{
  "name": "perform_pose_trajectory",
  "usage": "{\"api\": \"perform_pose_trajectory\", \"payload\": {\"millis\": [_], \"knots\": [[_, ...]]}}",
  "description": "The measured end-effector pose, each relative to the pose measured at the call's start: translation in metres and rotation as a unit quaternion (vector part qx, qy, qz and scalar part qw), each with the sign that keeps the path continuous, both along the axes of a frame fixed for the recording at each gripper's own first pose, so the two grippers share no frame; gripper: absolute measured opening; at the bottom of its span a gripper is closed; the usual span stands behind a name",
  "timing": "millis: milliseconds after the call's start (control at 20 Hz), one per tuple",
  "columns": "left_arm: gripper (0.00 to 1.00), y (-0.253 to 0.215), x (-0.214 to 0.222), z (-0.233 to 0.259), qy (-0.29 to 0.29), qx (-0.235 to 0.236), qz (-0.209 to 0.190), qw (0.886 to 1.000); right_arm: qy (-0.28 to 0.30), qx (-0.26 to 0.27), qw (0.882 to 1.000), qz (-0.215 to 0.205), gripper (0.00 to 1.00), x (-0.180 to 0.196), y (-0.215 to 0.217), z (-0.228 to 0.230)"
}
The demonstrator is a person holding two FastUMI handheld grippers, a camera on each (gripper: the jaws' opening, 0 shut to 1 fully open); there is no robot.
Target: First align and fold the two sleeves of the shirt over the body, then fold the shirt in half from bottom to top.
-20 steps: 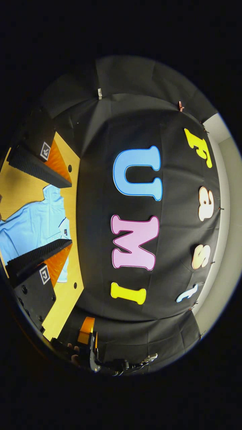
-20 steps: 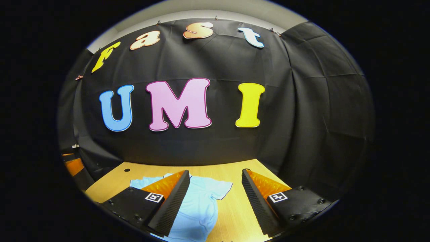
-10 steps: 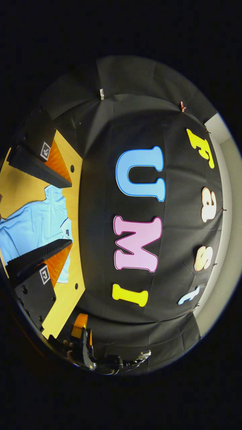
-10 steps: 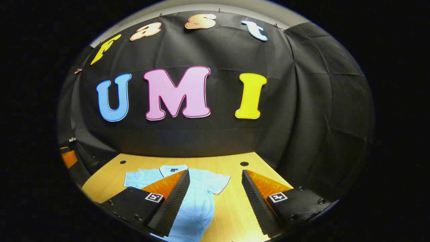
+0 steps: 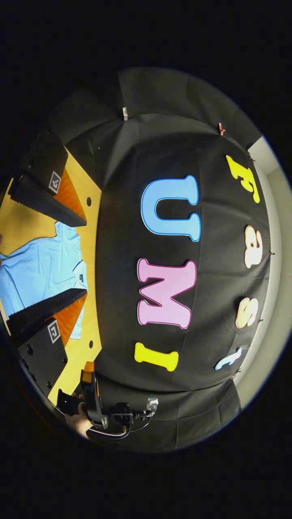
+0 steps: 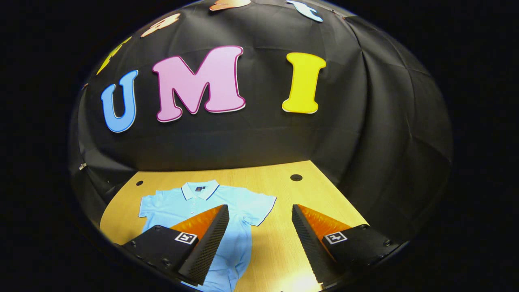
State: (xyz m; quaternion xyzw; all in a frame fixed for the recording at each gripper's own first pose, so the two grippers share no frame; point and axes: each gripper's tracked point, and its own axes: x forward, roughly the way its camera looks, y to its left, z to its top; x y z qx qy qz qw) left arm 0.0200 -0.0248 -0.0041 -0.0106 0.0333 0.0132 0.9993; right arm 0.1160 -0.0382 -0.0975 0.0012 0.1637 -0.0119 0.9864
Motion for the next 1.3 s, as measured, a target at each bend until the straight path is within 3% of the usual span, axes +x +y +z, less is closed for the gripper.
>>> {"api": "perform_pose_trajectory", "payload": {"millis": [550, 700, 1000, 1300], "knots": [[0.97, -0.002, 0.032, -0.023, 0.048, -0.01, 0.066, 0.997, 0.111, 0.01, 0.994, 0.014, 0.98, 0.111, -0.017, -0.102], [0.97, 0.0, 0.04, -0.03, 0.064, 0.007, 0.083, 0.995, 0.133, 0.007, 0.991, 0.012, 0.98, 0.141, -0.021, -0.129], [0.97, -0.008, 0.054, -0.059, 0.103, 0.007, 0.081, 0.991, 0.172, 0.009, 0.985, -0.01, 0.97, 0.201, -0.042, -0.173], [0.97, -0.012, 0.088, -0.072, 0.11, -0.011, 0.081, 0.991, 0.203, 0.01, 0.979, -0.021, 0.98, 0.228, -0.052, -0.206]]}}
